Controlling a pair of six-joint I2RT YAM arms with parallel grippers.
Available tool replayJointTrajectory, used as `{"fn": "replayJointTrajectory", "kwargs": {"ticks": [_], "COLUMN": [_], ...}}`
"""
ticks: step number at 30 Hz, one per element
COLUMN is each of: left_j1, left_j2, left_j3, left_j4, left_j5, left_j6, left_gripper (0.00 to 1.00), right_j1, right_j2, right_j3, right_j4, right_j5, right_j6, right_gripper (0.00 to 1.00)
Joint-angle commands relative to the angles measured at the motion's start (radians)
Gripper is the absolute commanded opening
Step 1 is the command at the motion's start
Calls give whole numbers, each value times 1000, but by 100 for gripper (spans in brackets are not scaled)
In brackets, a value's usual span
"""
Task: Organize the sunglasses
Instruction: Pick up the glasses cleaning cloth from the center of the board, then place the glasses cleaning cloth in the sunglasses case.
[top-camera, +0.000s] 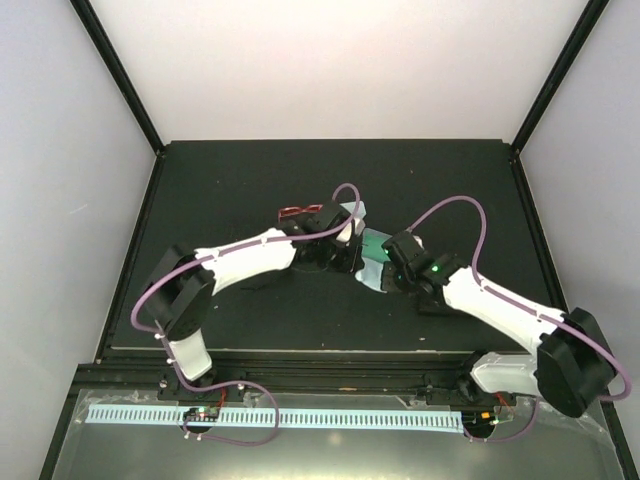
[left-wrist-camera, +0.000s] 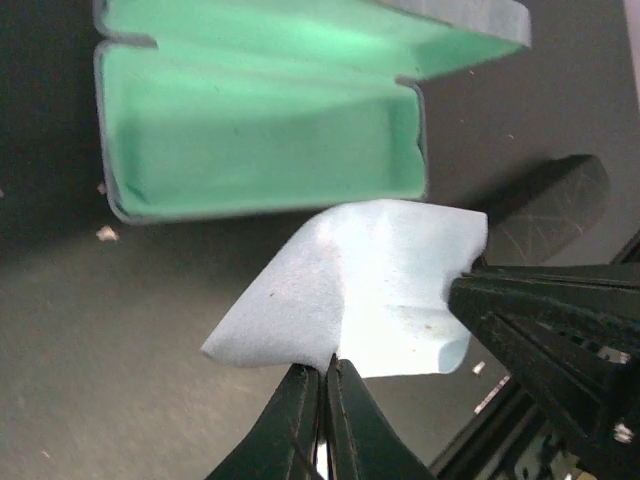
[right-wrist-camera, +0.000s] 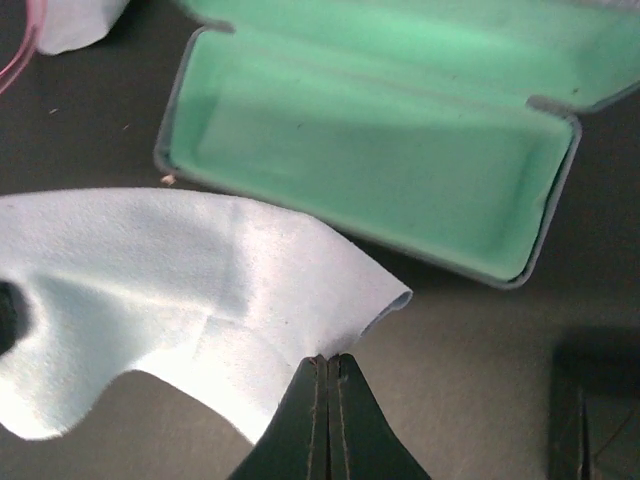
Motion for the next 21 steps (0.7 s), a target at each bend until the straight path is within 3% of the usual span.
{"fn": "replayJointTrajectory", "kwargs": {"ticks": [1, 21], "left_j1": [46, 124], "left_j2": [94, 405], "left_j3": [125, 446], "left_j4": [-99, -195], "left_j5": [63, 218], "left_j6": [136, 246], "left_gripper": [2, 2], "right_j1": [-65, -159], "right_j2": [57, 266], "right_j3": [47, 117], "right_j4": [49, 96], "right_j5": [28, 99], "right_j6": [-62, -82], "right_gripper": [1, 1]}}
